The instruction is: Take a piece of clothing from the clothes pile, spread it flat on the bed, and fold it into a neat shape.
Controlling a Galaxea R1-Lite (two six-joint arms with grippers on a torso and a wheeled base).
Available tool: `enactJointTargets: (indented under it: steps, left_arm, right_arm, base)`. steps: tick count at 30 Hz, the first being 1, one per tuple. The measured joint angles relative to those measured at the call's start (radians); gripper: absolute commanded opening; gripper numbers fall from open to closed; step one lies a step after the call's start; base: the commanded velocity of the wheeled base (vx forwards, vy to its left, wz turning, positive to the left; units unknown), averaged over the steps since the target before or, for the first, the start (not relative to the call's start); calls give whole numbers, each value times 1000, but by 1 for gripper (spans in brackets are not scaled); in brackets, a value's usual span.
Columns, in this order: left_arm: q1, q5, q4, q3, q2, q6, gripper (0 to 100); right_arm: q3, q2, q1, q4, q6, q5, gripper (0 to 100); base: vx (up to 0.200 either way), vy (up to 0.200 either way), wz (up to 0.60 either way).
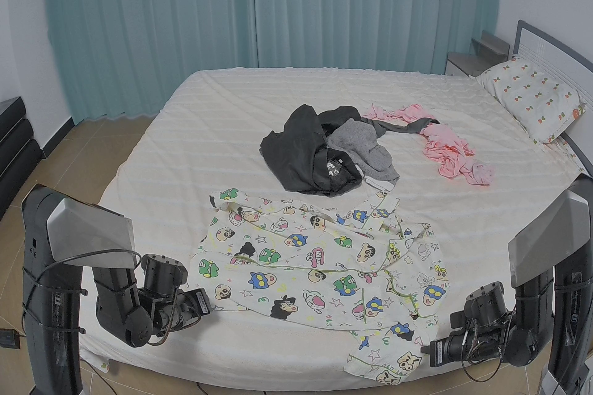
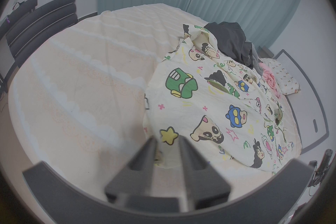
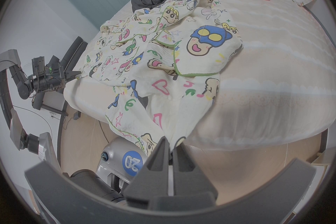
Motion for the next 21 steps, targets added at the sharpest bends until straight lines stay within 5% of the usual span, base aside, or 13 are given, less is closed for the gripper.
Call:
enactJointTargets:
  steps: [21]
  left_arm:
    - [46,10,-18,114,-49,107,0]
  right_arm:
    - [0,-17,-28,20,-38,-1,0]
  base:
    - [0,0,0]
